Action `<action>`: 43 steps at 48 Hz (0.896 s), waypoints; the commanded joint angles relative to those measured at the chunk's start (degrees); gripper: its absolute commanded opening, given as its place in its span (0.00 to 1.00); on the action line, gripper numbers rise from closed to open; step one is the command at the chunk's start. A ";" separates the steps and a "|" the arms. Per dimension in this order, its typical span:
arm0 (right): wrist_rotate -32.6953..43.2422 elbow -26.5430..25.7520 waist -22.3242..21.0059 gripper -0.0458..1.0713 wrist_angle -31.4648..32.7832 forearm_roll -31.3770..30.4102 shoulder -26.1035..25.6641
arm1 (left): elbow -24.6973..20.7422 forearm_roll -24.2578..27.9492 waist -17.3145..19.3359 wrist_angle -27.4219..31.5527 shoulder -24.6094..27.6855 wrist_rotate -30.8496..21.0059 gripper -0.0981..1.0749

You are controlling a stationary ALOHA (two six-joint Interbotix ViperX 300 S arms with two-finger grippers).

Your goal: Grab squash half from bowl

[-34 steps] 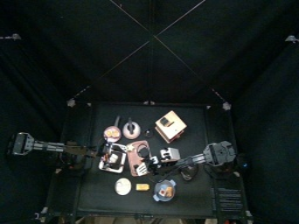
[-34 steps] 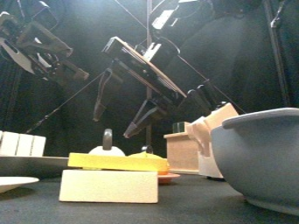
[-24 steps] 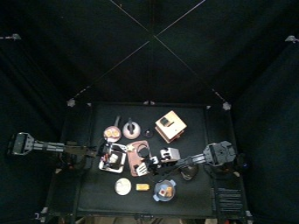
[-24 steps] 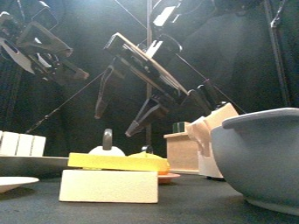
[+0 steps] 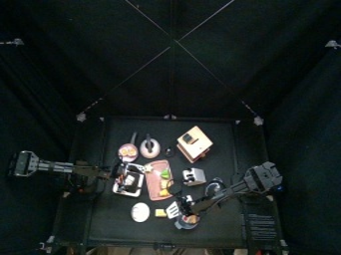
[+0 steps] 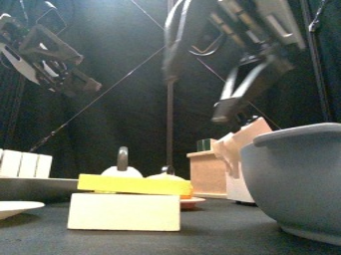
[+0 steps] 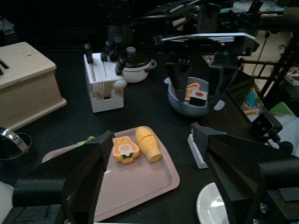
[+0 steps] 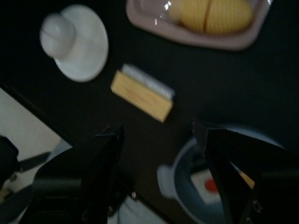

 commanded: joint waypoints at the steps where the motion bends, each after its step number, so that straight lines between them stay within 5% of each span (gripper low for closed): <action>1: -0.09 0.26 1.41 0.89 1.85 4.92 -3.25 | -0.79 -0.09 0.18 -0.26 -0.18 0.00 0.96; 29: -7.65 0.00 3.25 0.88 14.15 19.95 -1.67 | -0.70 -0.09 0.18 -0.26 -0.18 0.00 0.96; 43: -12.48 -2.29 2.99 0.88 15.56 20.92 1.32 | -0.79 -0.09 0.18 -0.26 -0.18 0.00 0.96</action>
